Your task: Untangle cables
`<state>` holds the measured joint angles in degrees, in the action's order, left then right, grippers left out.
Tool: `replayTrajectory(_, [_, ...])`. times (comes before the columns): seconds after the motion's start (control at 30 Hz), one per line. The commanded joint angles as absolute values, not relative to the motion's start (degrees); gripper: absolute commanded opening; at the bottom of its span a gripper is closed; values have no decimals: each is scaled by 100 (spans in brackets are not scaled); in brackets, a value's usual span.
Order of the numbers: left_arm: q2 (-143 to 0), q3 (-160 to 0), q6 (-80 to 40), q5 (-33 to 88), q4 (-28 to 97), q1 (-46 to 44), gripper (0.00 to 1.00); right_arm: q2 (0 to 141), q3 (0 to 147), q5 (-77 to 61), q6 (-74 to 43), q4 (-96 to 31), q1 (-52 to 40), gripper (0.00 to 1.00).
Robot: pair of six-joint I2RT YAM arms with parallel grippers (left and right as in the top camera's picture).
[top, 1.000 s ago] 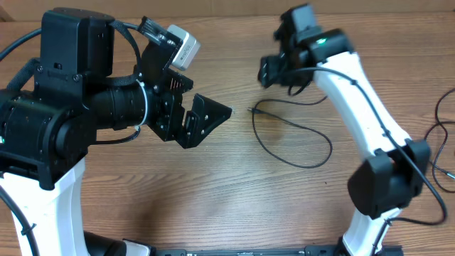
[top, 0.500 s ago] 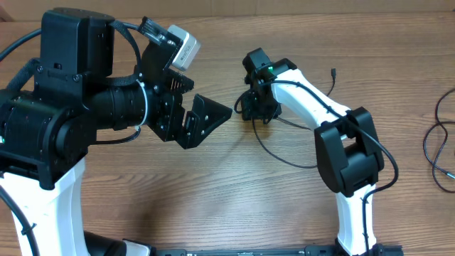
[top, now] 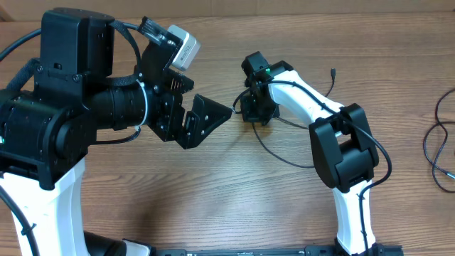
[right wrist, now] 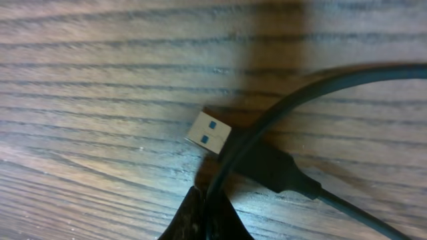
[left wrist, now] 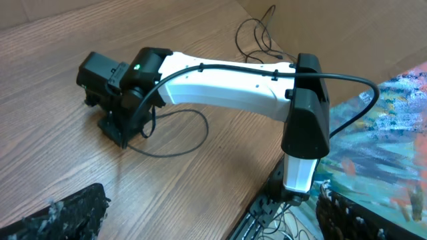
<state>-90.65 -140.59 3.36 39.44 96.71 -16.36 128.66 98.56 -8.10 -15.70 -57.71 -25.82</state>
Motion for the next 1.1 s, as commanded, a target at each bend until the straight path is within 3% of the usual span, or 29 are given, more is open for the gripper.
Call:
replayTrajectory(0.0, [-8989, -14062, 436, 3997, 9679, -1627, 100, 12510, 10390, -801, -1376, -5774, -2418, 4])
replayTrajectory(0.27, [-8989, -14062, 432, 3988, 9679, -1627, 100, 11583, 12215, -598, -1328, -6519, -1424, 4])
replayTrajectory(0.6, [-8989, -14062, 427, 3990, 9679, -1627, 100, 11133, 14038, -495, -840, -7131, 1553, 4])
replayTrajectory(0.83, [-9002, -14062, 401, 4010, 9679, -1627, 100, 11135, 14221, -1013, -849, -6584, 3879, 4])
replayTrajectory(1.07, [-9087, -14059, 362, 4010, 9679, -1634, 100, 11137, 14215, -1728, -849, -6047, 5159, 4])
